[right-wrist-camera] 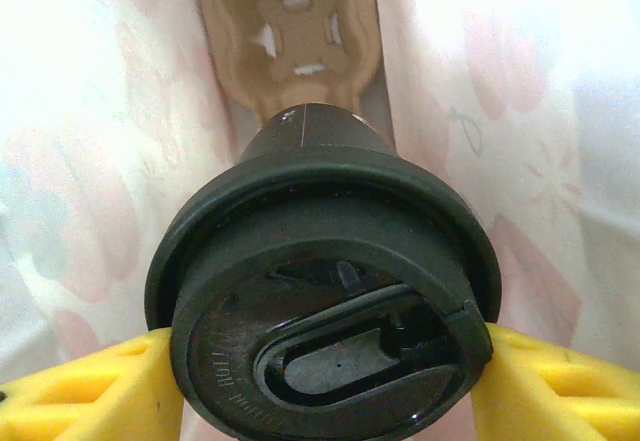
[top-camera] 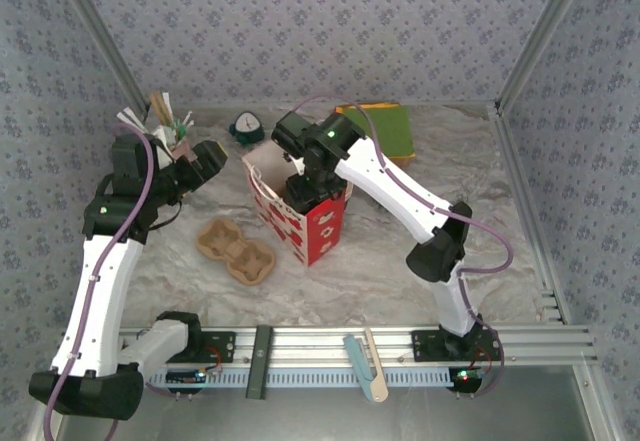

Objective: Pack the takeout coffee

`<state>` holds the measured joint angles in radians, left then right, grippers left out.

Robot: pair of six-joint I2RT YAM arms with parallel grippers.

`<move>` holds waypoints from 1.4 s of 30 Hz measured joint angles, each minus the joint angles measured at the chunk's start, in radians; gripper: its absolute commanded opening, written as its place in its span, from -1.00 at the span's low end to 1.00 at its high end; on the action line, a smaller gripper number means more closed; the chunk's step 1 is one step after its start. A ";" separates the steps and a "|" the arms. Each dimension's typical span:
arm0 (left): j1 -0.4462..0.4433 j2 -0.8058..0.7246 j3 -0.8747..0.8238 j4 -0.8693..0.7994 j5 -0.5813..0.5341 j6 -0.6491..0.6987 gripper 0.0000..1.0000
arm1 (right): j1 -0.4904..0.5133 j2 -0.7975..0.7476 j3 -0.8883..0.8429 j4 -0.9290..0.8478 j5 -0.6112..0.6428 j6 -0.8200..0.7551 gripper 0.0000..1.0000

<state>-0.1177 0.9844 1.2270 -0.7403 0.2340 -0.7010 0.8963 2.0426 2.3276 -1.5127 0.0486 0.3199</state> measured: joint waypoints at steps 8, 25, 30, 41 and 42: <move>0.000 0.003 -0.002 0.012 0.010 -0.007 0.99 | 0.000 -0.048 -0.047 -0.018 0.000 0.000 0.36; 0.000 0.006 -0.016 0.034 0.029 -0.026 1.00 | 0.008 -0.188 -0.253 -0.034 -0.009 0.000 0.35; -0.003 0.006 -0.019 0.036 0.037 -0.030 1.00 | 0.007 -0.232 -0.307 -0.039 -0.011 0.000 0.35; -0.146 0.006 -0.087 0.061 0.051 -0.021 1.00 | 0.003 -0.253 -0.327 -0.052 -0.011 0.000 0.36; -0.155 0.004 -0.100 0.064 0.051 -0.021 0.99 | 0.003 -0.251 -0.327 -0.052 -0.011 0.000 0.36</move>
<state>-0.2729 0.9882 1.1267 -0.6765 0.2855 -0.7223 0.8989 1.7916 2.0006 -1.5646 0.0372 0.3202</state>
